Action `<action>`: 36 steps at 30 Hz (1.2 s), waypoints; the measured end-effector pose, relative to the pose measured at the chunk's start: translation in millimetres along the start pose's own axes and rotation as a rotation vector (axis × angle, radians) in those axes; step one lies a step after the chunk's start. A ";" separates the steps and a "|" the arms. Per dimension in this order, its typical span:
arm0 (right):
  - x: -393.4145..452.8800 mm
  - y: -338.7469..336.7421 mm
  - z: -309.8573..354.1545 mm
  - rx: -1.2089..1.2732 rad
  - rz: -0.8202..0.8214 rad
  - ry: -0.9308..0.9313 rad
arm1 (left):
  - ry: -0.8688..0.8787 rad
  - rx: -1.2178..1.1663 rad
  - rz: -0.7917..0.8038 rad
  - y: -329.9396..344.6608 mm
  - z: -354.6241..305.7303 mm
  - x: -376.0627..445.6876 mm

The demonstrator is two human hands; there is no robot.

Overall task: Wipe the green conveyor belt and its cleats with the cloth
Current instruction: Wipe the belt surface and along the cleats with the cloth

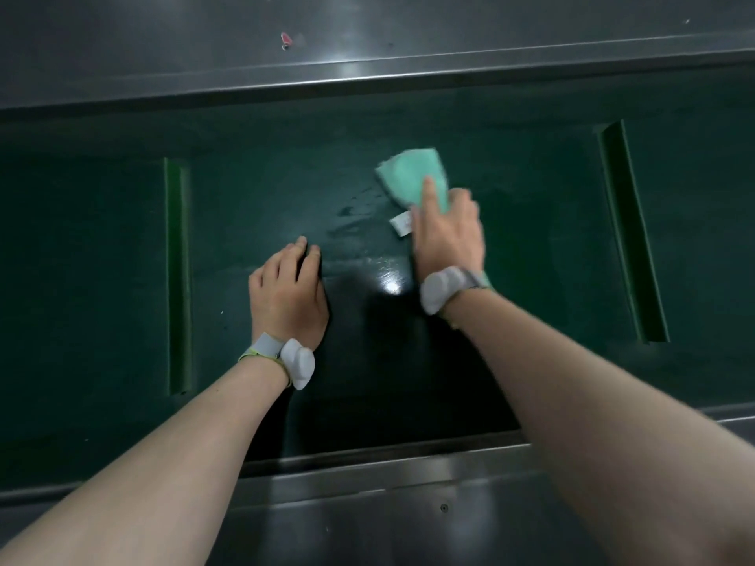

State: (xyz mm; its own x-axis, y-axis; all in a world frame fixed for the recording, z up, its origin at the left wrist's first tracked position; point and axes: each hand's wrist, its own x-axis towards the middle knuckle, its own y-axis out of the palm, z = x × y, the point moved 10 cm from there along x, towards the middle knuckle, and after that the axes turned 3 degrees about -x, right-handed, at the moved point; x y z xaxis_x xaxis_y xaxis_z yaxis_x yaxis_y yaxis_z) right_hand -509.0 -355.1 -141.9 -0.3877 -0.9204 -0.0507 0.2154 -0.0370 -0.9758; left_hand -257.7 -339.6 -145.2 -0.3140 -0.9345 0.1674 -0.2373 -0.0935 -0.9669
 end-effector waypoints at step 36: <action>18.1 -0.1 42.2 -0.032 -0.046 0.135 | -0.160 -0.061 0.180 -25.8 84.8 50.8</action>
State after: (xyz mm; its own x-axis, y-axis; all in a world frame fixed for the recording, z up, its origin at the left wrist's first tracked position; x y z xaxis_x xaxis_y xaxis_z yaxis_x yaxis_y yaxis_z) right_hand -478.2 -388.2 -133.7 -0.5145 -0.8569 -0.0317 0.1667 -0.0637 -0.9839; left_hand -189.6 -413.8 -128.0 -0.2077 -0.9772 -0.0443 -0.2473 0.0963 -0.9641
